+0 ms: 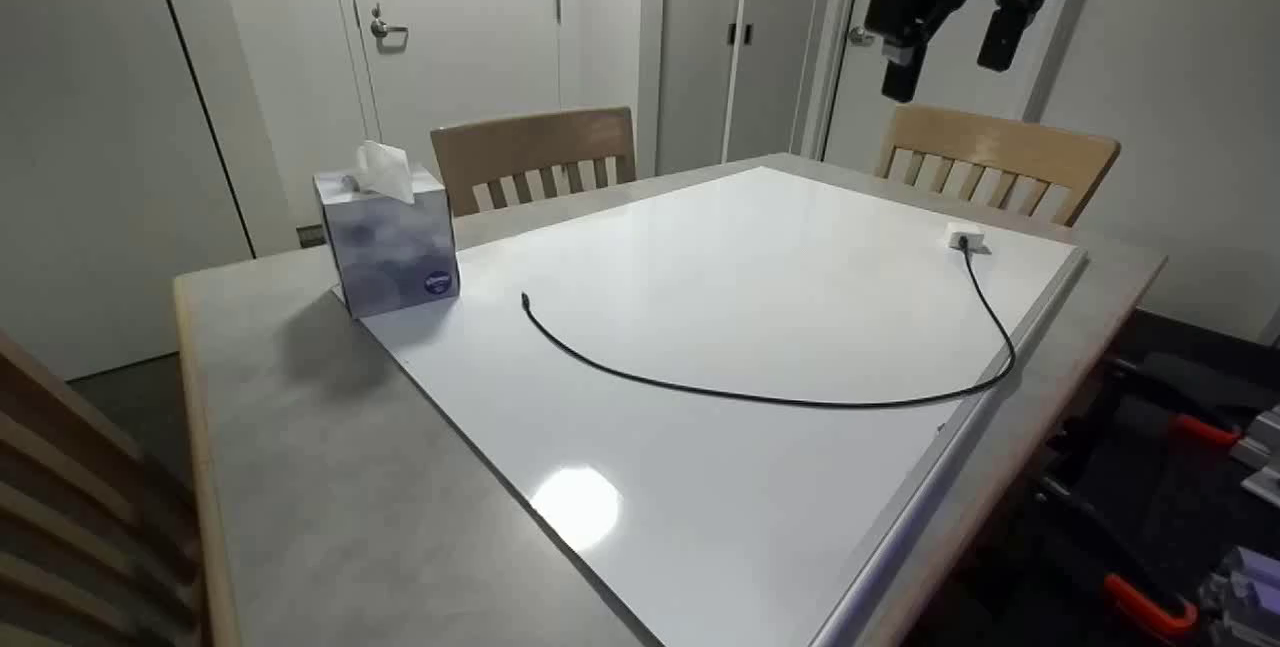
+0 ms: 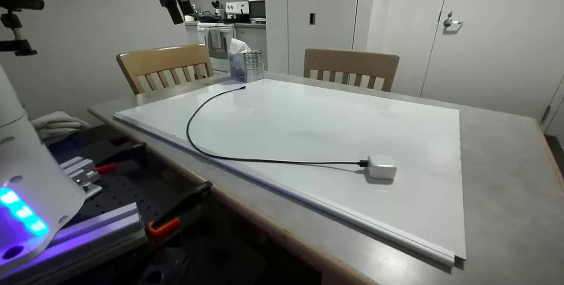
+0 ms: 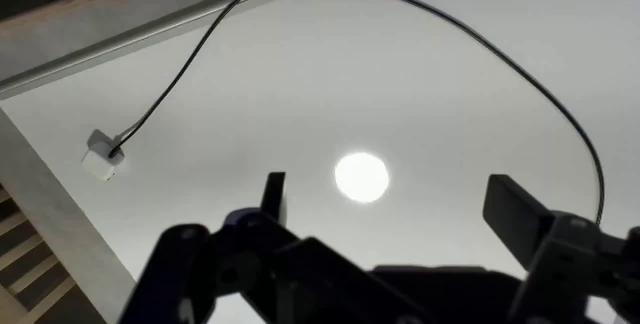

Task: Coil the charger on the table

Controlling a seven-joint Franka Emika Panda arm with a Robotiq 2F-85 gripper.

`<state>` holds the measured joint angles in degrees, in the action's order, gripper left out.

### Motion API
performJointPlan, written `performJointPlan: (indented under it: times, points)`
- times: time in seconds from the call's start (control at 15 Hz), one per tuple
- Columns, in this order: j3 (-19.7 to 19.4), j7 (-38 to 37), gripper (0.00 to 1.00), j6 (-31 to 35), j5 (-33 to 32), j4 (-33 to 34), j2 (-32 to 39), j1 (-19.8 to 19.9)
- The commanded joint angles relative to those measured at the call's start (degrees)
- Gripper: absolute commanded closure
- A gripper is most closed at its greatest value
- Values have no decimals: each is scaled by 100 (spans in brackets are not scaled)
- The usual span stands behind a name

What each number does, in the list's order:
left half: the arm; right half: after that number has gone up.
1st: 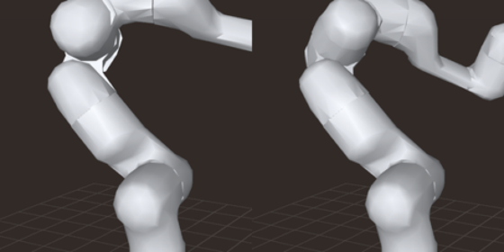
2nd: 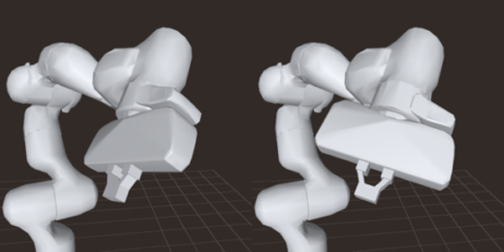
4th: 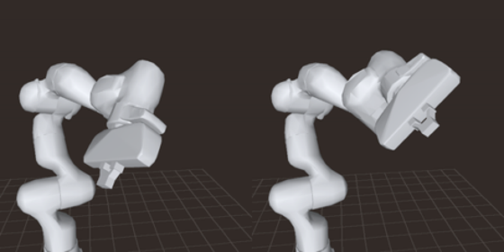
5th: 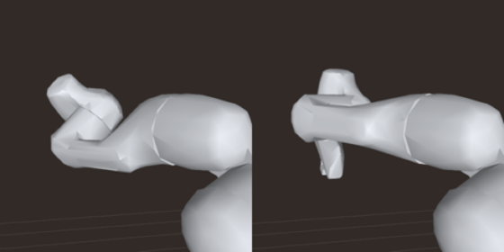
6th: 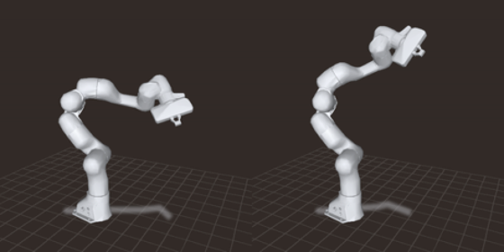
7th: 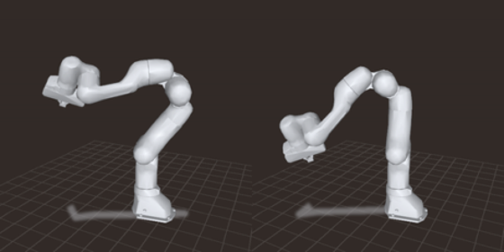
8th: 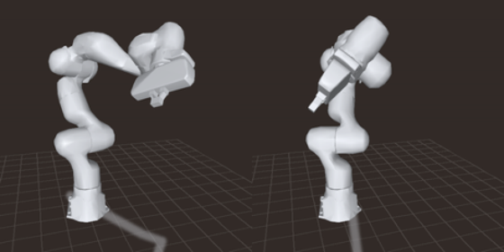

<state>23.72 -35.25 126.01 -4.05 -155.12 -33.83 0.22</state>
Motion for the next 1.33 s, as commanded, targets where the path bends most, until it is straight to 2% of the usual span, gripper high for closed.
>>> performJointPlan:
  times: [0.0, 0.2, 0.33, 0.8, 1.13, 1.27]
  points:
    - [-150, -81, 0, -20, -108, 9, 33, -147]
    - [-264, 489, 0, 218, -387, -18, 153, -285]
    - [-398, 641, 0, 305, -517, -75, 165, -230]
    - [-755, 624, 0, 88, -1223, -223, 179, 192]
    - [-1084, 457, 0, 718, -1810, -584, 95, 647]
    - [-1146, 311, 0, 1000, -2082, -429, 296, 955]
